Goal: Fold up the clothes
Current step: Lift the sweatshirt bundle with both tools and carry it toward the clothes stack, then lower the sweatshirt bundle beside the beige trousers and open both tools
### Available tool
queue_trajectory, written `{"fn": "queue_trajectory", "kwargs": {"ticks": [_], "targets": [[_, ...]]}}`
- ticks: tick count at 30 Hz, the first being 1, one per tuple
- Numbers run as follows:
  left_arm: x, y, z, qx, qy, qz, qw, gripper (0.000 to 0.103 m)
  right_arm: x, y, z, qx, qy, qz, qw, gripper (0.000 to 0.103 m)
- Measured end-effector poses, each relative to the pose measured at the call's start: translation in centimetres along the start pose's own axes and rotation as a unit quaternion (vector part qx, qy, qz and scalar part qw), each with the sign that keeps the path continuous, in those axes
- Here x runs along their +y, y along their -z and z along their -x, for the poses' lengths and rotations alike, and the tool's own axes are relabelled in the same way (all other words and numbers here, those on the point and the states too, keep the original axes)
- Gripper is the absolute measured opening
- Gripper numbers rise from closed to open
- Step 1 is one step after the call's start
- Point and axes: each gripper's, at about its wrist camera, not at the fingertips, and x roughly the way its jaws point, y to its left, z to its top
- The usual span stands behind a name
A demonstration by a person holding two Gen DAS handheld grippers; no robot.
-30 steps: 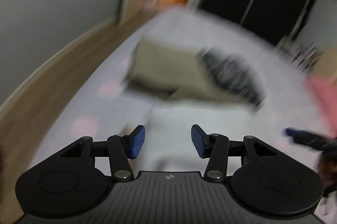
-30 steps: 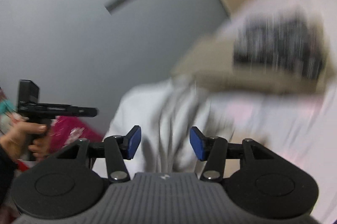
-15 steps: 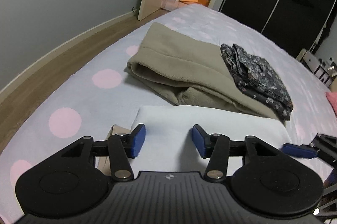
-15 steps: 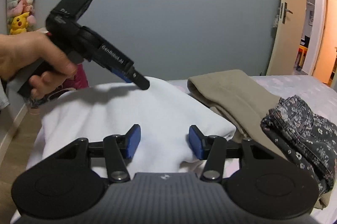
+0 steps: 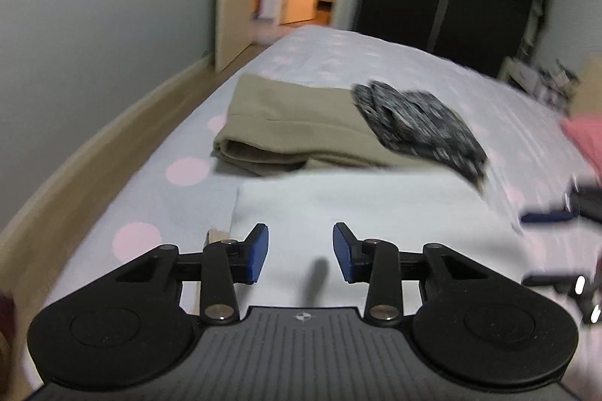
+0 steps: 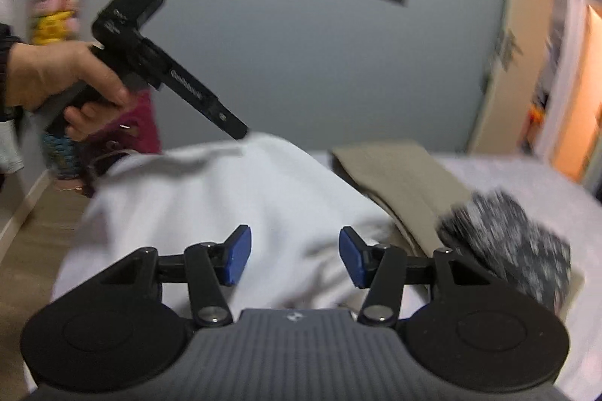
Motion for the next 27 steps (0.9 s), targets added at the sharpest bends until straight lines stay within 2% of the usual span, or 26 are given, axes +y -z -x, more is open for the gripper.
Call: {"fn": "queue_trajectory", "kwargs": {"ticks": [2, 5, 7, 10, 14, 16, 18, 21, 22, 23, 25, 27], "targets": [[-1.2, 2.1, 1.1, -0.003, -0.022, -0.046, 0.9987, 0.035, 2.2, -0.3, 0.7, -0.014, -0.019, 0.048, 0.999, 0.058], [-2.4, 4.7, 1.5, -0.003, -0.035, -0.084, 0.9958, 0.035, 5.2, -0.2, -0.3, 0.003, -0.029, 0.103, 0.994, 0.06], [-3.4, 5.9, 1.2, 0.002, -0.049, -0.116, 0.9921, 0.035, 6.4, 0.0, -0.8, 0.018, -0.034, 0.116, 0.993, 0.06], [-4.9, 7.0, 0.3, 0.021, -0.09, -0.171, 0.9808, 0.035, 7.1, 0.9, -1.8, 0.053, -0.022, 0.137, 0.989, 0.06], [-5.3, 7.0, 1.0, 0.03, -0.117, -0.186, 0.9751, 0.042, 6.7, 2.6, -0.6, 0.082, 0.007, 0.173, 0.981, 0.062], [-4.9, 6.6, 1.4, 0.038, -0.139, -0.177, 0.9735, 0.042, 6.4, 3.3, 0.5, 0.101, 0.022, 0.183, 0.978, 0.062], [-4.2, 5.9, 2.2, 0.039, -0.168, -0.153, 0.9731, 0.036, 5.8, 4.0, 1.7, 0.117, 0.034, 0.181, 0.976, 0.062], [-4.3, 4.1, 5.4, 0.017, -0.184, -0.077, 0.9797, 0.037, 4.3, 3.8, 3.5, 0.117, 0.041, 0.121, 0.985, 0.063], [-4.8, 3.6, 6.8, 0.001, -0.179, -0.043, 0.9829, 0.049, 4.0, 3.4, 4.3, 0.11, 0.047, 0.093, 0.988, 0.065], [-5.4, 3.2, 8.2, -0.008, -0.171, -0.013, 0.9851, 0.066, 3.9, 2.9, 5.4, 0.102, 0.053, 0.059, 0.992, 0.07], [-7.1, 2.7, 10.7, -0.025, -0.17, 0.039, 0.9843, 0.073, 3.6, 1.3, 6.3, 0.081, 0.064, -0.02, 0.995, 0.081], [-8.8, 2.6, 12.8, -0.043, -0.181, 0.081, 0.9792, 0.073, 3.6, -0.2, 7.4, 0.058, 0.073, -0.104, 0.99, 0.089]]}}
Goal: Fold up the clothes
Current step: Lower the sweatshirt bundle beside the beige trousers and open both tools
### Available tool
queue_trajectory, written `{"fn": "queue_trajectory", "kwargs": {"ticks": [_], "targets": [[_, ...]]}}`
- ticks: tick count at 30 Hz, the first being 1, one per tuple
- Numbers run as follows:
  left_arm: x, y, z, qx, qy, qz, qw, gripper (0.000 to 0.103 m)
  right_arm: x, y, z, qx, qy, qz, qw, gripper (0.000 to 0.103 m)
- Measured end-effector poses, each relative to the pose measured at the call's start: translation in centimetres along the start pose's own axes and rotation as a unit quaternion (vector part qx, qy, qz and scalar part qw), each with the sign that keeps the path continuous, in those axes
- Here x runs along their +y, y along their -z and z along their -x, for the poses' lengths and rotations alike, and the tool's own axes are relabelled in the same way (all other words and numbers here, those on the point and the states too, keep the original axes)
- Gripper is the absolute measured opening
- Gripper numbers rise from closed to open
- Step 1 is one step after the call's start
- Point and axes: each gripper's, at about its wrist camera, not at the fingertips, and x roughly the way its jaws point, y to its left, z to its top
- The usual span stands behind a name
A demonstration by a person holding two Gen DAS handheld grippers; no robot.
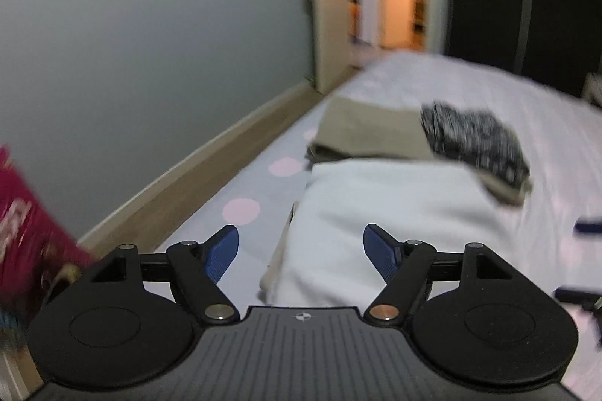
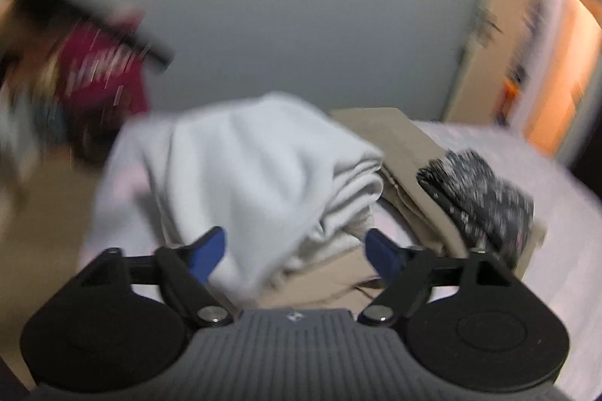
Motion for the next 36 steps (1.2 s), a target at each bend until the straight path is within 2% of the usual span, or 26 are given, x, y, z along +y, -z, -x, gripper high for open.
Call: {"fn": "queue_trajectory", "kwargs": {"ticks": [2, 4, 7, 9, 10, 12, 14, 16, 18, 20, 24, 27, 28, 29, 31, 35, 36], "targets": [[-0.7, -0.2, 2.1, -0.006, -0.003, 0.05, 0.9987, 0.073, 0.9, -1.2, 0.4, -0.009, 0.004, -0.064, 0.998, 0.093], [-1.0, -0.9, 3.5, 0.012, 0.007, 0.096, 0.9952, 0.073, 1.9, -2.1, 0.9, -0.006, 0.019, -0.109, 0.994, 0.097], [-1.5, -1.8, 5.5, 0.036, 0.017, 0.122, 0.9917, 0.073, 3.3, -3.6, 1.0, -0.001, 0.048, -0.12, 0.992, 0.098], [-1.8, -1.9, 6.6, 0.023, 0.003, 0.145, 0.9891, 0.073, 4.3, -4.6, 1.1, -0.002, 0.07, -0.116, 0.991, 0.1], [-1.5, -1.5, 7.2, 0.008, -0.013, 0.166, 0.986, 0.073, 4.7, -5.0, 1.1, -0.01, 0.067, -0.117, 0.991, 0.101], [-0.8, -0.7, 8.4, -0.022, -0.048, 0.207, 0.9769, 0.073, 5.6, -5.0, 0.6, -0.034, 0.037, -0.103, 0.993, 0.102], [0.7, 0.6, 9.6, -0.051, -0.089, 0.249, 0.9629, 0.073, 6.9, -4.4, -1.4, -0.055, -0.01, -0.062, 0.997, 0.102], [1.8, 1.1, 9.9, -0.062, -0.102, 0.285, 0.951, 0.073, 8.6, -3.2, -4.2, -0.054, -0.037, -0.008, 0.998, 0.102], [2.3, 1.2, 10.0, -0.068, -0.104, 0.293, 0.9478, 0.073, 10.2, -2.1, -6.9, -0.052, -0.063, 0.046, 0.996, 0.102], [1.8, 0.8, 9.1, -0.065, -0.112, 0.277, 0.952, 0.073, 11.4, -1.8, -8.9, -0.052, -0.07, 0.065, 0.994, 0.101], [1.4, 0.4, 8.3, -0.057, -0.103, 0.252, 0.9605, 0.073, 13.4, -1.7, -12.2, -0.052, -0.071, 0.074, 0.993, 0.101], [0.3, 0.2, 7.9, -0.058, -0.102, 0.232, 0.9656, 0.073, 15.5, -0.6, -14.7, -0.019, -0.057, 0.09, 0.994, 0.101], [0.1, 0.2, 7.8, -0.057, -0.099, 0.228, 0.9669, 0.073, 16.3, 0.1, -15.3, -0.008, -0.064, 0.101, 0.993, 0.1], [0.0, 0.2, 7.7, -0.055, -0.097, 0.224, 0.9682, 0.073, 17.0, 0.8, -15.3, -0.003, -0.087, 0.112, 0.99, 0.097], [-0.4, 0.2, 7.6, -0.053, -0.093, 0.216, 0.9706, 0.073, 18.4, 2.2, -15.3, 0.007, -0.135, 0.133, 0.982, 0.097], [-0.2, 0.4, 8.0, -0.057, -0.091, 0.228, 0.9677, 0.073, 20.1, 3.2, -14.0, -0.031, -0.157, 0.17, 0.972, 0.096], [-0.2, 0.4, 8.0, -0.058, -0.091, 0.228, 0.9677, 0.073, 20.2, 3.1, -13.8, -0.045, -0.145, 0.17, 0.974, 0.096]]}}
